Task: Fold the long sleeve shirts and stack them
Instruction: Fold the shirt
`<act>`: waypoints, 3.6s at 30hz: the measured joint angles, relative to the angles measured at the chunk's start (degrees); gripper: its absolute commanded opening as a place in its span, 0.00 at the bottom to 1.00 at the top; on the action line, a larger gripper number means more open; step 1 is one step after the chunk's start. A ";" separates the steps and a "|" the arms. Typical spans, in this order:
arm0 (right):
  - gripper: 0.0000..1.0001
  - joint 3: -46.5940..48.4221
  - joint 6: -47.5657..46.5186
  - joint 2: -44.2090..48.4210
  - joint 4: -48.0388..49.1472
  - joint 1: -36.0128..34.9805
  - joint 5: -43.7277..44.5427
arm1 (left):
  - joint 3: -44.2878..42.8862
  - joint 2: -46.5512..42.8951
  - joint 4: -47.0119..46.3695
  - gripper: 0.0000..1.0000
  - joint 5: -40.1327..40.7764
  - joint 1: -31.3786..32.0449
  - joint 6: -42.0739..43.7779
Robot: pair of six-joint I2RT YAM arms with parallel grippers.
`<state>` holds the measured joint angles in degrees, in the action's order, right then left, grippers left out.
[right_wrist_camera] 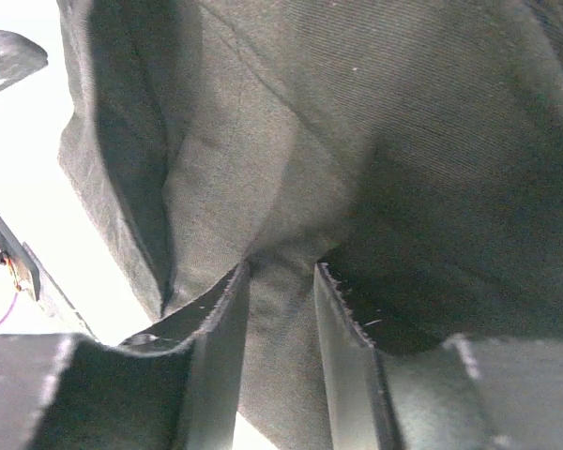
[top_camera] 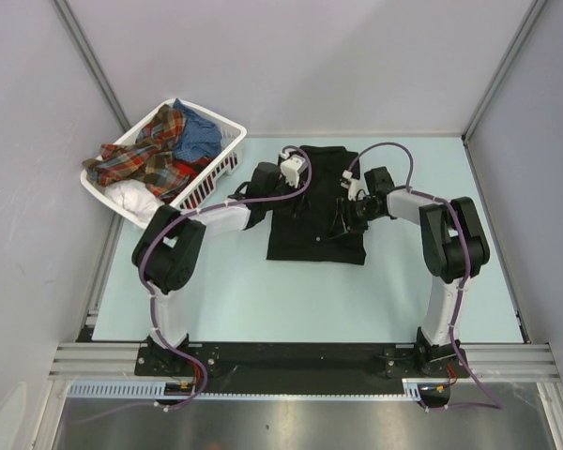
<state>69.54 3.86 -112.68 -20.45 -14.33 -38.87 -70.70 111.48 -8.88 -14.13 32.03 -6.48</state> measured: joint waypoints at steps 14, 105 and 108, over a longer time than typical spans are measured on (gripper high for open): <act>0.66 2.86 -5.33 4.57 -4.55 3.76 0.26 | 6.91 -8.61 -1.81 0.70 -22.67 -11.82 -1.60; 0.00 13.73 14.47 -7.28 12.55 4.17 -8.09 | 13.64 -4.68 -11.32 0.68 -25.46 -13.84 -19.74; 0.15 13.07 14.14 -7.28 12.39 5.11 -7.72 | 13.14 -3.82 -11.56 0.68 -25.46 -13.84 -19.30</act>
<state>82.61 18.00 -119.96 -8.05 -9.21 -46.59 -57.56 107.66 -20.45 -39.59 18.20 -25.78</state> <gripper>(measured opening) 0.022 0.680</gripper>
